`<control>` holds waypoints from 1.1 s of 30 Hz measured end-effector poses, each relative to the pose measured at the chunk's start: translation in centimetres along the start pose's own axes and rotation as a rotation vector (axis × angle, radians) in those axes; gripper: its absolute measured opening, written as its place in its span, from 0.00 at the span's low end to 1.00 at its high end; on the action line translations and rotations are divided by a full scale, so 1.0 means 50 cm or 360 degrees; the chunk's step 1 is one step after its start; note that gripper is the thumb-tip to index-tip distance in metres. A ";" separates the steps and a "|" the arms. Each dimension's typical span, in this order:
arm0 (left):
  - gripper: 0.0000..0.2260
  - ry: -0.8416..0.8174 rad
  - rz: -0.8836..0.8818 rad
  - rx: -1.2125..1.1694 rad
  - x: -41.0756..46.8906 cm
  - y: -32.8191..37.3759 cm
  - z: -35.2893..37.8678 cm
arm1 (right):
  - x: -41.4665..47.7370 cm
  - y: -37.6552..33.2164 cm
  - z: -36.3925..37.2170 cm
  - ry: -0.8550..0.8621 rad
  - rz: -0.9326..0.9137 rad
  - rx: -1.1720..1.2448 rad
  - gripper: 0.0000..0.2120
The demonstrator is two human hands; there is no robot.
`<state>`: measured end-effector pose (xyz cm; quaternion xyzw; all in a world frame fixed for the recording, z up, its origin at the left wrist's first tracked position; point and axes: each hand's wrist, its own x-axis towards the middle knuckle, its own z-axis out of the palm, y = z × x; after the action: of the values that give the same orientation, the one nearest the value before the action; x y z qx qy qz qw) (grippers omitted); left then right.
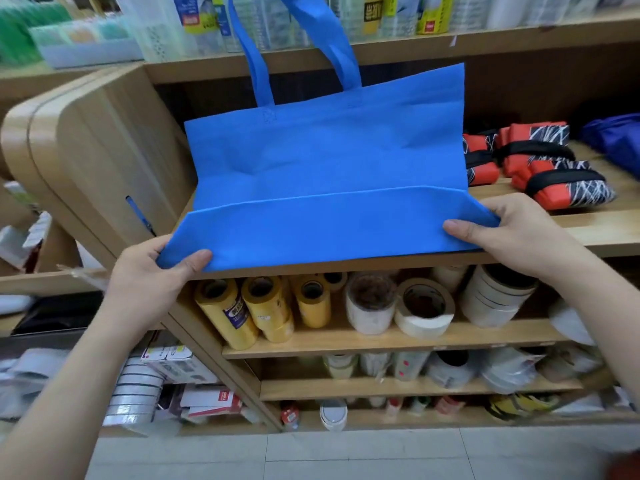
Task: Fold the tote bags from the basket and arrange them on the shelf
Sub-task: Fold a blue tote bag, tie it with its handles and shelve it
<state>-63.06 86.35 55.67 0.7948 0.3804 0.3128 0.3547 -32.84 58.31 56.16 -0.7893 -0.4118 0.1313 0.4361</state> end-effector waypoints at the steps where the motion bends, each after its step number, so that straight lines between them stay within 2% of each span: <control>1: 0.04 0.0046 0.0024 0.0076 0.000 0.002 0.006 | -0.001 -0.004 0.005 0.0105 -0.0008 -0.0020 0.01; 4: 0.08 0.0165 0.0069 0.0247 0.009 -0.001 0.020 | 0.005 -0.001 0.020 0.0357 0.0017 -0.0138 0.07; 7: 0.13 0.0236 0.0115 0.0352 0.011 0.001 0.034 | 0.007 0.003 0.033 0.0497 -0.0013 -0.0252 0.13; 10: 0.15 0.0284 0.0182 0.0475 0.016 0.003 0.045 | 0.010 0.009 0.044 0.0654 -0.0204 -0.0505 0.13; 12: 0.11 0.0300 0.0307 0.0623 0.023 -0.005 0.051 | 0.017 0.009 0.048 0.0695 -0.0373 -0.0684 0.11; 15: 0.07 0.0278 0.0574 0.0716 0.032 -0.025 0.056 | 0.033 0.019 0.045 0.0594 -0.0398 -0.0730 0.07; 18: 0.08 0.0221 0.0561 0.0765 0.045 -0.042 0.057 | 0.032 0.035 0.044 0.0497 -0.0309 -0.0668 0.04; 20: 0.13 0.0154 0.0562 0.0861 0.052 -0.051 0.051 | 0.028 0.036 0.045 0.0461 -0.0246 -0.0670 0.02; 23: 0.24 -0.0045 0.0742 0.1057 0.052 -0.059 0.028 | 0.026 0.034 0.043 0.0412 -0.0172 -0.0705 0.13; 26: 0.36 -0.0422 0.0839 0.1288 0.046 -0.056 0.006 | 0.019 0.031 0.035 0.0276 -0.0216 -0.0815 0.30; 27: 0.38 -0.0498 0.0816 0.1307 0.042 -0.056 0.003 | 0.017 0.032 0.031 0.0175 -0.0245 -0.0908 0.36; 29: 0.34 -0.0476 0.0810 0.1245 0.036 -0.059 -0.001 | 0.017 0.038 0.021 -0.0035 -0.0339 -0.1134 0.44; 31: 0.29 -0.0384 0.0787 0.1141 0.036 -0.061 -0.008 | 0.018 0.041 0.014 -0.0128 -0.0415 -0.1194 0.40; 33: 0.27 -0.0369 0.0735 0.1030 0.037 -0.063 -0.015 | 0.017 0.046 0.006 -0.0131 -0.0485 -0.1043 0.29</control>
<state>-63.88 89.57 54.00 0.9597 0.2283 0.1567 0.0475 -31.24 58.51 54.30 -0.8108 -0.5621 -0.0425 0.1576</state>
